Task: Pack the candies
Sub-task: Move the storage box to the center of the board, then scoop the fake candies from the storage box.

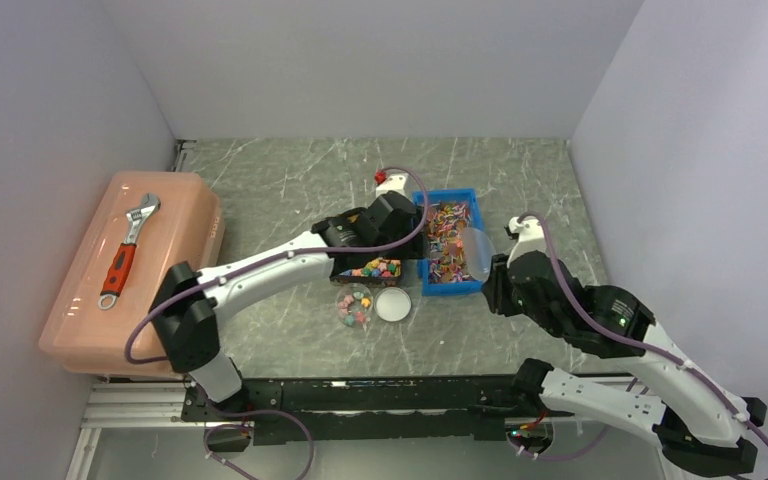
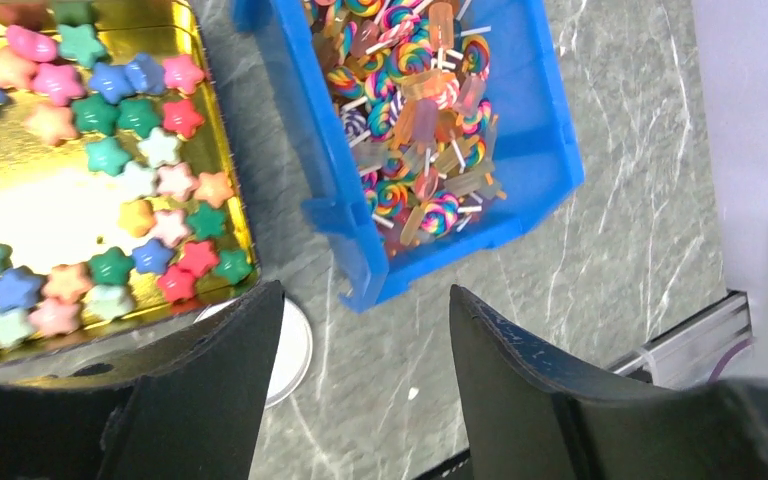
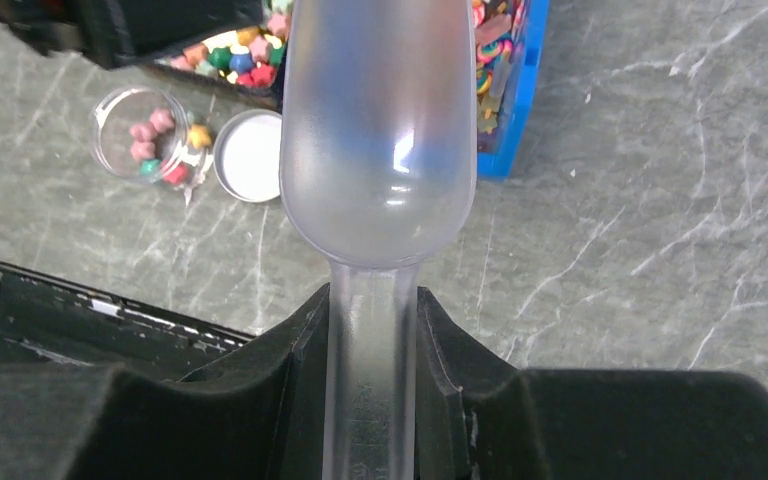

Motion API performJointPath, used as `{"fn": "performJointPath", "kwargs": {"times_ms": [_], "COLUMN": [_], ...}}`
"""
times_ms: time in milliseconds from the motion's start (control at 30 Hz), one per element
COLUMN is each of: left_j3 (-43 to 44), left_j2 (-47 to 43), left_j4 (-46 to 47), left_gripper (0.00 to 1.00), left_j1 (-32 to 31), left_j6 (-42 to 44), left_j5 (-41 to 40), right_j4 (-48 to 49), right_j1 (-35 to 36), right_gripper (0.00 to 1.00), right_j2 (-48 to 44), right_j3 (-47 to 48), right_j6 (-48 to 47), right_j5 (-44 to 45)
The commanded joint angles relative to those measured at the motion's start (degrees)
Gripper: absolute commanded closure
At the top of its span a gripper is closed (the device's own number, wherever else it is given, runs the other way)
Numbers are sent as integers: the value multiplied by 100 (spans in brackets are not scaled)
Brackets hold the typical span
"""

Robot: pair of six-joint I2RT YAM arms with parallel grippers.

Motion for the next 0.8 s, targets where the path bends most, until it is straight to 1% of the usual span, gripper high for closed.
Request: {"fn": "performJointPath", "kwargs": {"times_ms": [0,200,333,400,500,633,767], "left_j3": [-152,-684,-1009,-1085,-1216,-1333,-1481], "left_j2": [-748,-1910,-2847,-3139,-3587,-4102,-4367], "left_j4": [-600,-935,-1103,-1340,-1582,-1809,-1892], "left_gripper": [31,24,14,8,2,1,1], "left_j1": [-24,47,96,143,183,216,263], "left_j6": [516,1151,1656,1849,2174,2487,2751], "left_j5": [-140,-129,-178,-256,-497,-648,-627], "right_j4": [-180,-271,-233,-197,-128,-70,-46], "right_j1": [-13,-130,-399,-610,-739,-940,-1148], "right_gripper": [100,100,100,100,100,100,100], "right_j2": [282,733,955,1085,1227,1446,1749], "right_j3": [247,195,62,-44,-149,-240,-303], "right_j6": [99,-3,-122,-193,-204,-268,-324], "right_j5": [-247,-577,-878,-1096,-1212,-1457,-1708]}}
